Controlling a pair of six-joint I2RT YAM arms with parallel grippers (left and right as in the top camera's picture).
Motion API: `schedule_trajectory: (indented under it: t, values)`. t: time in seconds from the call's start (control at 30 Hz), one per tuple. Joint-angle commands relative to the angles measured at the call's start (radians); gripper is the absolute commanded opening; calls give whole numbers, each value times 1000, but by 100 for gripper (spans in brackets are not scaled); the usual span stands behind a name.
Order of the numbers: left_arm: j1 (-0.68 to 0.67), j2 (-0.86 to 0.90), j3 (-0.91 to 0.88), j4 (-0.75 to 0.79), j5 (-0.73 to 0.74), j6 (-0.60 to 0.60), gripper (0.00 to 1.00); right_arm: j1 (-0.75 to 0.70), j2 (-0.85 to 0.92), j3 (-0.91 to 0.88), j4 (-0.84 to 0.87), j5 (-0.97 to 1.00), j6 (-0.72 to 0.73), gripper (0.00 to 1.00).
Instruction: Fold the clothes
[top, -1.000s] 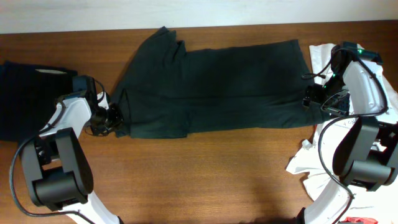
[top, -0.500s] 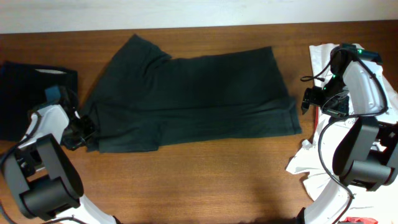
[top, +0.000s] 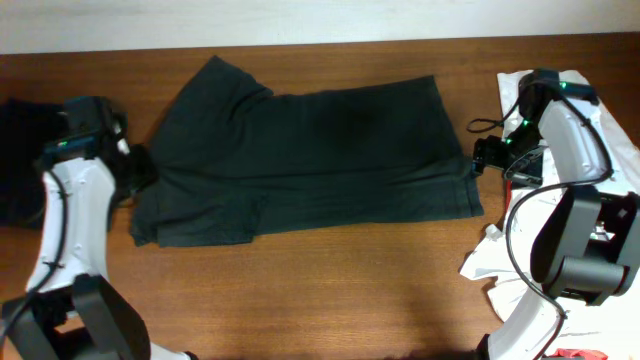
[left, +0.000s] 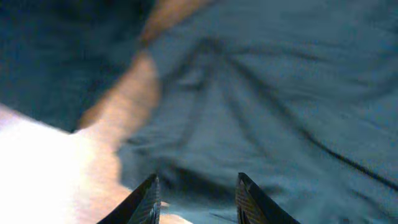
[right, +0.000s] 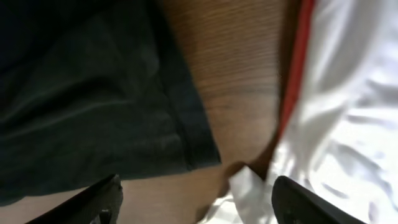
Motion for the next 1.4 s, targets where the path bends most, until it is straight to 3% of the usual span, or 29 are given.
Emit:
schedule_trajectory:
  t: [0.0, 0.2, 0.47, 0.8, 1.2, 1.23, 1.37]
  values:
    - [-126, 6, 2, -32, 38, 21, 37, 5, 7, -57, 29, -50, -16, 80]
    - [-336, 81, -2, -80, 38, 32, 37, 5, 7, -72, 32, -50, -15, 80]
    - [-517, 240, -2, -140, 35, 32, 35, 5, 7, -72, 33, -49, -15, 80]
    - [-541, 297, -5, -285, 30, 31, 36, 5, 7, -72, 31, -49, -16, 80]
    - [-541, 297, -93, -189, 29, 31, 34, 5, 7, -72, 28, -49, -15, 80]
    - [-541, 297, -96, -185, 29, 31, 33, 5, 7, -72, 27, -49, -15, 80]
    - [-541, 297, -96, -175, 25, 31, 1, 5, 7, -73, 28, -49, -16, 80]
